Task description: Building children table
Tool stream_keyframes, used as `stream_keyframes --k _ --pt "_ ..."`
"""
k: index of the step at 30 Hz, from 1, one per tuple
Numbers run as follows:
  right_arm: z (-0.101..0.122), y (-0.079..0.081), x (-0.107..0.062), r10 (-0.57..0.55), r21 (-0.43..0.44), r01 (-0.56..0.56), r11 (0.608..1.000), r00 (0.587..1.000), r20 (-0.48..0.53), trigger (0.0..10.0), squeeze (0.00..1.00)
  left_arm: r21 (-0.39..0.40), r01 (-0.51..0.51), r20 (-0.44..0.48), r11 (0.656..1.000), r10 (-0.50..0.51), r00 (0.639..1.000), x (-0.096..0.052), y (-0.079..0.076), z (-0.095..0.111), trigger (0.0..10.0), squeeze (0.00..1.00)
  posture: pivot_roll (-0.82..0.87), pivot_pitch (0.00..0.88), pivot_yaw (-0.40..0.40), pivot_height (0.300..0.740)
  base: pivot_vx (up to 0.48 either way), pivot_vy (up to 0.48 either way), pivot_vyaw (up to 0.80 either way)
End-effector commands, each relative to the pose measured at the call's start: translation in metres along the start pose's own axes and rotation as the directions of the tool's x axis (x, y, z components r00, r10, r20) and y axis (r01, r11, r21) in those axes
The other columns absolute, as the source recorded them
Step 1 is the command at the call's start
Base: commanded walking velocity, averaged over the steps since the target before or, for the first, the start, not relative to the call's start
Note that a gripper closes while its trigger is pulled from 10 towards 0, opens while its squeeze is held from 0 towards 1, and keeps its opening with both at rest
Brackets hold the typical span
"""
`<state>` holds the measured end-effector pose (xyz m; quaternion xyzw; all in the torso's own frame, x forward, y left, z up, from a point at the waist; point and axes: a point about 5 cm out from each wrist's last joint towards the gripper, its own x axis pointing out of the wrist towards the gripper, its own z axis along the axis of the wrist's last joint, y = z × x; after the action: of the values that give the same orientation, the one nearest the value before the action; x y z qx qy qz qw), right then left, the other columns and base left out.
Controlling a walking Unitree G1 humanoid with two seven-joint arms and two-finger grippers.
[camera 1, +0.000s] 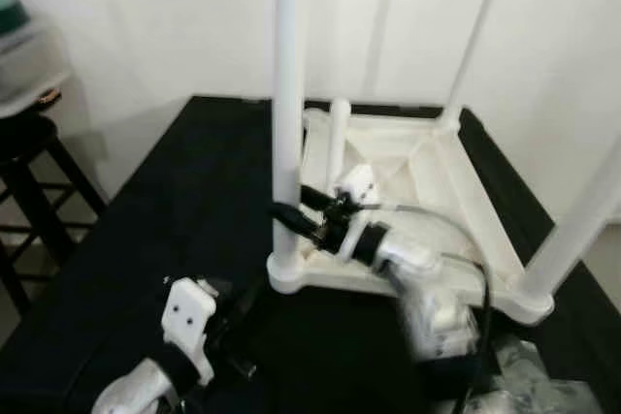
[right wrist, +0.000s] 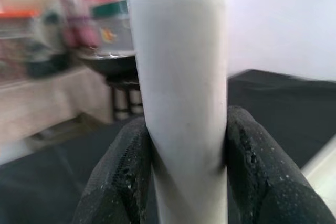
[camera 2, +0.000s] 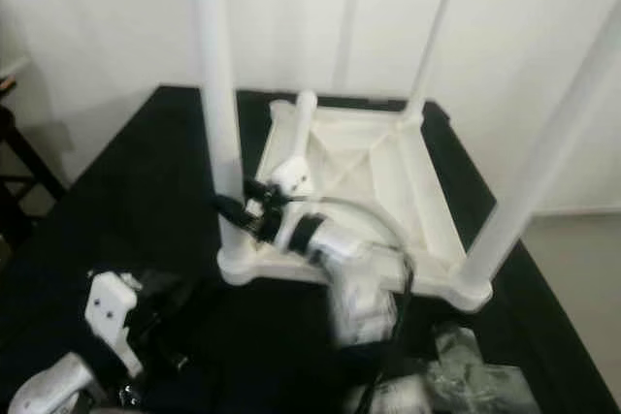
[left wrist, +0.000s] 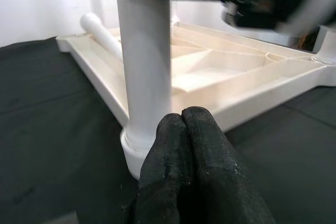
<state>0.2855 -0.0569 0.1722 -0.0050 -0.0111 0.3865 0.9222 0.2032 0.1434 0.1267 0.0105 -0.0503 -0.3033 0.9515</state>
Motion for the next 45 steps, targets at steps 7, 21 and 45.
stream_keyframes --k 7,21,45 --pt "-0.039 -0.007 0.003 0.047 -0.084 -0.073 0.994 0.959 -0.279 0.0 0.00 0.001 0.013 -0.017 1.000 -0.013 1.000 0.000 0.002 -0.001 0.0 0.00 0.05 0.051 -0.021 0.740 0.000 0.000 0.00" --pt "0.023 -0.031 0.002 0.467 -0.084 -0.472 0.877 0.881 -0.075 10.0 0.87 -0.005 0.005 -0.019 1.000 -0.005 1.000 -0.001 0.000 -0.003 0.0 0.00 0.06 0.029 -0.024 0.740 0.000 0.000 0.00" --pt "0.026 -0.080 0.022 0.680 0.047 -0.680 0.732 0.722 -0.127 0.0 0.00 -0.003 0.000 -0.019 1.000 0.000 1.000 0.000 -0.005 -0.003 0.0 0.00 0.09 0.025 -0.035 0.740 0.000 0.000 0.00"
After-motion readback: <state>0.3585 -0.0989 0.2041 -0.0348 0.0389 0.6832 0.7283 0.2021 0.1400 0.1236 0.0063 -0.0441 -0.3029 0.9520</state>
